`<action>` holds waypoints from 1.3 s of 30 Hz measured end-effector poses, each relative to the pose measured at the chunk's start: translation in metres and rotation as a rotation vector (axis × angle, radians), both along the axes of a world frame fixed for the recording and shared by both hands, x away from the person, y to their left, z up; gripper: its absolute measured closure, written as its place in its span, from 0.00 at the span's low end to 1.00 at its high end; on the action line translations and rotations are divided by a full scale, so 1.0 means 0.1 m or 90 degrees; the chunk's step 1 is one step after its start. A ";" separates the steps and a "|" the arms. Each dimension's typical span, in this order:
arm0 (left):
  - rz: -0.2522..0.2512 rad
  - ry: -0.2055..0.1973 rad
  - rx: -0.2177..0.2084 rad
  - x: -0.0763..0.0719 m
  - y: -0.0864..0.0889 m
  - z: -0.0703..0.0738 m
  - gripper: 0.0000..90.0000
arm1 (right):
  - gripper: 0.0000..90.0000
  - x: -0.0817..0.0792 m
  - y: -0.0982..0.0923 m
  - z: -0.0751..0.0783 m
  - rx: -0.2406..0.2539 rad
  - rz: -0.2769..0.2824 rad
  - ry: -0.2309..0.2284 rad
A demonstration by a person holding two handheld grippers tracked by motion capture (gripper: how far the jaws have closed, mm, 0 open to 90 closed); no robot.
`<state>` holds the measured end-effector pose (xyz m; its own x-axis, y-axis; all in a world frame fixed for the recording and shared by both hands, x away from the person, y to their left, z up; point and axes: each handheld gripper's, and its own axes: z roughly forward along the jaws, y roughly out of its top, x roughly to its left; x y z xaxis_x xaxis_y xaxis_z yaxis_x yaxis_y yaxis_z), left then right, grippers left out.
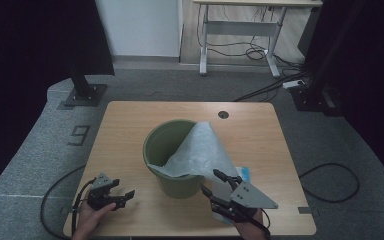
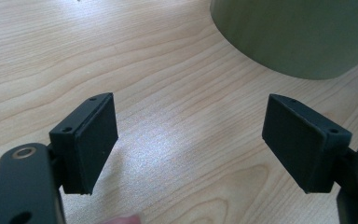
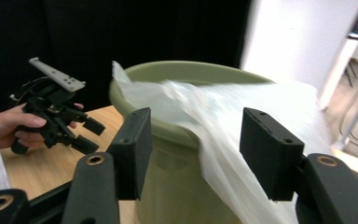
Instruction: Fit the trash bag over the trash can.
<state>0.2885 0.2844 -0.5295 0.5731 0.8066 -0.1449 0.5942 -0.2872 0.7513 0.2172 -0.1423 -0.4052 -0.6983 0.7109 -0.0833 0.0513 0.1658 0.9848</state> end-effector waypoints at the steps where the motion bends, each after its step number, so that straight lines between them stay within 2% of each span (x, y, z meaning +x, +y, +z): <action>1: 0.000 0.000 0.000 0.00 0.00 0.00 0.20 | 0.46 -0.02 -0.06 -0.02 0.003 -0.017 0.002; 6: -0.001 -0.001 0.002 0.00 -0.01 0.00 0.20 | 0.43 -0.04 -0.33 -0.19 0.023 -0.073 0.026; 11: 0.001 -0.002 0.004 0.00 -0.01 0.00 0.20 | 0.41 -0.06 -0.42 -0.28 0.028 -0.099 0.034; 15: -0.001 -0.002 0.004 0.00 -0.02 0.00 0.20 | 0.38 -0.08 -0.44 -0.40 0.016 -0.127 0.048; 20: 0.000 -0.002 0.004 0.00 -0.02 0.00 0.20 | 0.36 -0.07 -0.46 -0.62 0.008 -0.145 0.089; 22: 0.001 -0.007 0.000 -0.01 -0.03 0.01 0.20 | 0.35 -0.03 -0.47 -0.80 0.018 -0.156 0.123; 23: 0.001 -0.007 0.000 -0.01 -0.03 0.01 0.20 | 0.35 -0.03 -0.47 -0.80 0.018 -0.156 0.123; 24: 0.002 -0.011 0.000 -0.02 -0.04 0.01 0.20 | 0.35 0.00 -0.47 -0.88 0.022 -0.161 0.136; 26: 0.003 -0.012 0.001 -0.02 -0.04 0.02 0.20 | 0.36 0.02 -0.47 -0.93 0.022 -0.167 0.144; 27: 0.004 -0.013 0.000 -0.02 -0.05 0.02 0.20 | 0.37 0.03 -0.47 -0.95 0.021 -0.168 0.148; 28: 0.003 -0.015 -0.006 -0.03 -0.06 0.05 0.22 | 0.48 0.05 -0.47 -1.00 0.016 -0.179 0.152; 29: 0.003 -0.015 -0.006 -0.03 -0.06 0.05 0.25 | 0.48 0.05 -0.47 -1.00 0.016 -0.179 0.152; 31: -0.011 -0.018 -0.016 -0.05 -0.07 0.09 0.26 | 0.66 0.05 -0.50 -1.02 0.018 -0.193 0.146; 34: -0.017 -0.036 -0.019 -0.08 -0.13 0.14 0.26 | 0.91 0.10 -0.58 -1.02 0.037 -0.207 0.157; 35: -0.020 -0.038 -0.019 -0.08 -0.14 0.15 0.26 | 0.91 0.10 -0.58 -1.02 0.037 -0.207 0.157; 36: -0.023 -0.046 -0.016 -0.10 -0.17 0.17 0.26 | 0.97 0.12 -0.63 -0.99 0.051 -0.205 0.160; 39: -0.024 -0.049 -0.019 -0.11 -0.20 0.18 0.26 | 0.99 0.14 -0.67 -0.96 0.058 -0.202 0.158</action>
